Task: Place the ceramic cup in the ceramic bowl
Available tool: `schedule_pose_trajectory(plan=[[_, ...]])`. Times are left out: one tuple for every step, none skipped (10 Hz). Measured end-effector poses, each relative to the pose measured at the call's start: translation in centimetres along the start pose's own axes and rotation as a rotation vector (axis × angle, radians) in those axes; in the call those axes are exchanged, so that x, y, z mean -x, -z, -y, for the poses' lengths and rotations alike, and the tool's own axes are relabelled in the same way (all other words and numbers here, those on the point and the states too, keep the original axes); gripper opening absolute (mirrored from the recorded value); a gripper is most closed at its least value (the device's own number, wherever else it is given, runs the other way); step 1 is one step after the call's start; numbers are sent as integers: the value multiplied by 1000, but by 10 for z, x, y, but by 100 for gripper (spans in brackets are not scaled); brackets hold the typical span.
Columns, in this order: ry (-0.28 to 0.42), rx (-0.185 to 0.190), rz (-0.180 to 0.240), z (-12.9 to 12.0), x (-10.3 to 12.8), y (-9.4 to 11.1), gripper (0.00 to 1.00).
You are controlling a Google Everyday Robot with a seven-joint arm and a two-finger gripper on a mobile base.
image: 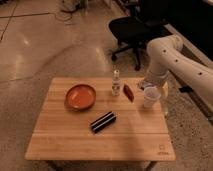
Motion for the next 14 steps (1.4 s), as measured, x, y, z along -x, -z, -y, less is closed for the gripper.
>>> schedule_pose_trajectory(plan=[[0,0,0,0,0,0,80],[0,0,0,0,0,0,80],[1,0,0,0,0,0,80],[1,0,0,1,0,0,80],[1,0,0,0,0,0,80],[1,0,0,1,0,0,80],[1,0,0,0,0,0,80],[0,-1,-1,1,0,0,80],[-2,-5,-2,1,-2,0,80],[-9,-25,-8,5,-11,-1,80],[-17,-45,-14,4,-25,-5,80],[-29,-58,-19,1,-37,-8,80],[-43,-72,-22,-4,-50,-13,80],[-69,-88,-26,-14,-68,-19,80]])
